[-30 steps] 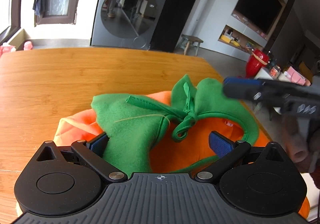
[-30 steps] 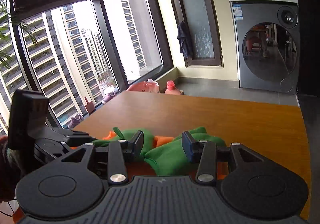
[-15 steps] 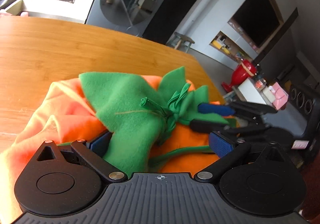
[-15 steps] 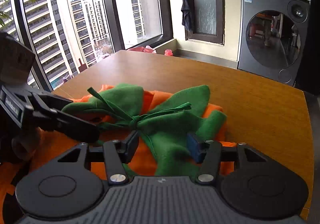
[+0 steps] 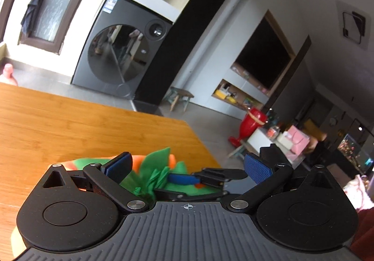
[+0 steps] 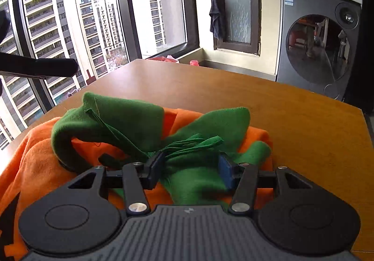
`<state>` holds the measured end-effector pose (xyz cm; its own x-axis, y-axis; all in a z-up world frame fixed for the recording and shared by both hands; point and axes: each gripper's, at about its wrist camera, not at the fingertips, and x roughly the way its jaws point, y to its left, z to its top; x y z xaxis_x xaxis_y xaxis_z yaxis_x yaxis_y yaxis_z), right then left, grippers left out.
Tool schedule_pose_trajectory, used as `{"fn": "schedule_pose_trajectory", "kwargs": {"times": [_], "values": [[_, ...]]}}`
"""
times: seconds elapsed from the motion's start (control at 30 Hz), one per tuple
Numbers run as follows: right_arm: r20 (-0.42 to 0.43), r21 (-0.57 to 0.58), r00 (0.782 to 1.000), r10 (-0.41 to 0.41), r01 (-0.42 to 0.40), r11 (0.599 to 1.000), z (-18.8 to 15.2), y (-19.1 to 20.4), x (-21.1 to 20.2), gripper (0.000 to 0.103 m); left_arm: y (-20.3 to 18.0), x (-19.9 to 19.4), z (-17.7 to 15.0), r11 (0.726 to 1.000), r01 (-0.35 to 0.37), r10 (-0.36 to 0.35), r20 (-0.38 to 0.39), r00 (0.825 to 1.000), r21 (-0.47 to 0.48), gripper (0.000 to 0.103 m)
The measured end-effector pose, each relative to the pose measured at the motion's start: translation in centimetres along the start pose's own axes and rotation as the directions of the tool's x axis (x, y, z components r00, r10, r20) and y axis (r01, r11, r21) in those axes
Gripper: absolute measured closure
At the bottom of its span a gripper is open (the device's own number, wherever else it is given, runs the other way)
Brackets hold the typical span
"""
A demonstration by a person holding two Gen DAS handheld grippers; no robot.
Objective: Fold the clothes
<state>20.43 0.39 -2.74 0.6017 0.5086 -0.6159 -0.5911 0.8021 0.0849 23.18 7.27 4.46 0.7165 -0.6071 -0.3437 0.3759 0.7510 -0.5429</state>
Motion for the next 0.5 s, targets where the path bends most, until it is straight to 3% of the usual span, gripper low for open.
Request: {"fn": "schedule_pose_trajectory", "kwargs": {"times": [0.13, 0.23, 0.37, 0.5], "values": [[-0.022, 0.023, 0.999, 0.026, -0.025, 0.999, 0.5, -0.4, -0.5, 0.051, 1.4, 3.3, -1.8, 0.996, -0.044, 0.034, -0.128, 0.991, -0.079, 0.0], [0.003, 0.103, 0.999, 0.051, -0.051, 0.993, 0.9, -2.5, -2.1, 0.051, 3.4, 4.0, -3.7, 0.988, -0.091, 0.065, -0.2, 0.978, -0.121, 0.0], [0.05, 0.334, 0.996, 0.075, -0.088, 0.939, 1.8, -7.3, -3.4, 0.056, 3.9, 3.6, -4.7, 0.992, -0.079, 0.058, -0.195, 0.979, -0.103, 0.0], [-0.001, 0.452, 0.993, 0.117, -0.103, 0.886, 1.9, -9.6, -0.9, 0.061, 3.8, 3.7, -5.0, 0.993, -0.084, 0.067, -0.191, 0.979, -0.078, 0.0]]}}
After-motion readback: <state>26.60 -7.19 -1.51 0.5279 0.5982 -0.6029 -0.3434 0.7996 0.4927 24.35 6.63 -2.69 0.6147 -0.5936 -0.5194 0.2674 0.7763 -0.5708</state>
